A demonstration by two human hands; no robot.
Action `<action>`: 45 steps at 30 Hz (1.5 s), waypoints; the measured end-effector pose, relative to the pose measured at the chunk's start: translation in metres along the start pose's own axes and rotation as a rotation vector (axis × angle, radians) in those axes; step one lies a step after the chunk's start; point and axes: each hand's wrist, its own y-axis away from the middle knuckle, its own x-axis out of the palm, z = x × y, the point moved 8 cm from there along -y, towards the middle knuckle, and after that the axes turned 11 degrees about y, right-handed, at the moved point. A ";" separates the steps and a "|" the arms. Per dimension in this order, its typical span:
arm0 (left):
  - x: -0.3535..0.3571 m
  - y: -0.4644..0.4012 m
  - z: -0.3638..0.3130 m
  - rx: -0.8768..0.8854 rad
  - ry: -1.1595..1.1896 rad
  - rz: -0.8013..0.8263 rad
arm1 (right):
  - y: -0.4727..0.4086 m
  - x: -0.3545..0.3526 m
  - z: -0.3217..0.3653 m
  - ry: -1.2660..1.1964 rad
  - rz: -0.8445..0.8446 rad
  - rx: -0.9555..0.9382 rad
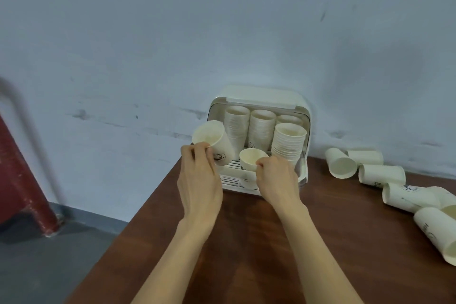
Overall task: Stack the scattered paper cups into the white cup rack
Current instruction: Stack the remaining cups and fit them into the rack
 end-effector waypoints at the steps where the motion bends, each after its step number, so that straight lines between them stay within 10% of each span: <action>1: 0.007 -0.003 0.002 -0.005 -0.002 0.008 | 0.000 0.001 0.000 -0.005 -0.004 0.002; 20: 0.067 -0.009 0.027 0.083 -0.359 0.312 | -0.002 0.007 -0.002 -0.047 -0.001 -0.019; 45: 0.002 0.052 -0.027 0.030 -0.131 0.417 | 0.062 -0.046 0.011 -0.199 0.010 0.018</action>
